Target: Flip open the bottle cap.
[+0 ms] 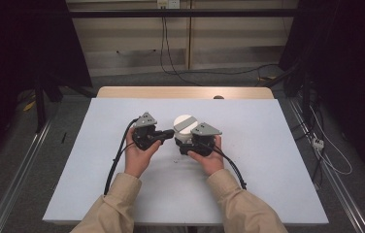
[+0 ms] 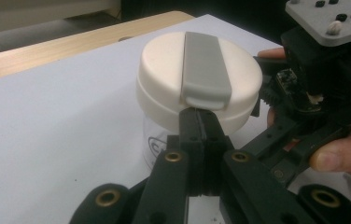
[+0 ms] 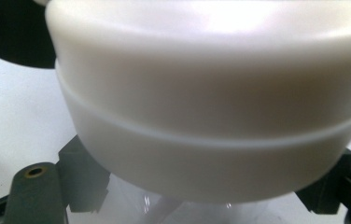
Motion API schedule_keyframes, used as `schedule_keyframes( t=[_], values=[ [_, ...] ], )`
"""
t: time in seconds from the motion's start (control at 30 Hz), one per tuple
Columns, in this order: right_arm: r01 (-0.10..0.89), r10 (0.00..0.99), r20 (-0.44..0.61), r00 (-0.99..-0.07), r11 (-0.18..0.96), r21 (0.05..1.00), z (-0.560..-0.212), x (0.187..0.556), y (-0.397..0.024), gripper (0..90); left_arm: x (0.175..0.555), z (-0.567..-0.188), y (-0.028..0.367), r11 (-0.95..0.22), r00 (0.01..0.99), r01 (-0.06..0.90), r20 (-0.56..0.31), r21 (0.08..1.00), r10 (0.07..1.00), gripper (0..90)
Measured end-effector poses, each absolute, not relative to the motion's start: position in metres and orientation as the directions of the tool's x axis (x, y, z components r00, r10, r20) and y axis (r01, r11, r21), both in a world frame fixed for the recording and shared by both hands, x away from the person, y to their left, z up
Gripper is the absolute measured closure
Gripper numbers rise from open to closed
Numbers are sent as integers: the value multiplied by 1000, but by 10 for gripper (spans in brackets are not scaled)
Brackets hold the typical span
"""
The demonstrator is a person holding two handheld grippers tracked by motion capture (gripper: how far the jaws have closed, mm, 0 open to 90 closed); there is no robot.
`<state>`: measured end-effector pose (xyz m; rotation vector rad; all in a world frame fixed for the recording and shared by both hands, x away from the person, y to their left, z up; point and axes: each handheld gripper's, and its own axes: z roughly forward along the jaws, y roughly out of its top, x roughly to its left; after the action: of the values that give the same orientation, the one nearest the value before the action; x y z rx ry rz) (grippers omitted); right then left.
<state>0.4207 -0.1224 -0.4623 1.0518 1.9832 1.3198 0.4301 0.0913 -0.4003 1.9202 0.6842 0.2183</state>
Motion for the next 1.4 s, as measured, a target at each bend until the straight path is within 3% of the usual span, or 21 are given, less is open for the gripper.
schedule_keyframes(
  t=[1.4],
  values=[
    [313,831,-13,-555,224,923,-462,421,-122,186,445,-366,67,-273,828,328,-136,904,544,900]
  ],
)
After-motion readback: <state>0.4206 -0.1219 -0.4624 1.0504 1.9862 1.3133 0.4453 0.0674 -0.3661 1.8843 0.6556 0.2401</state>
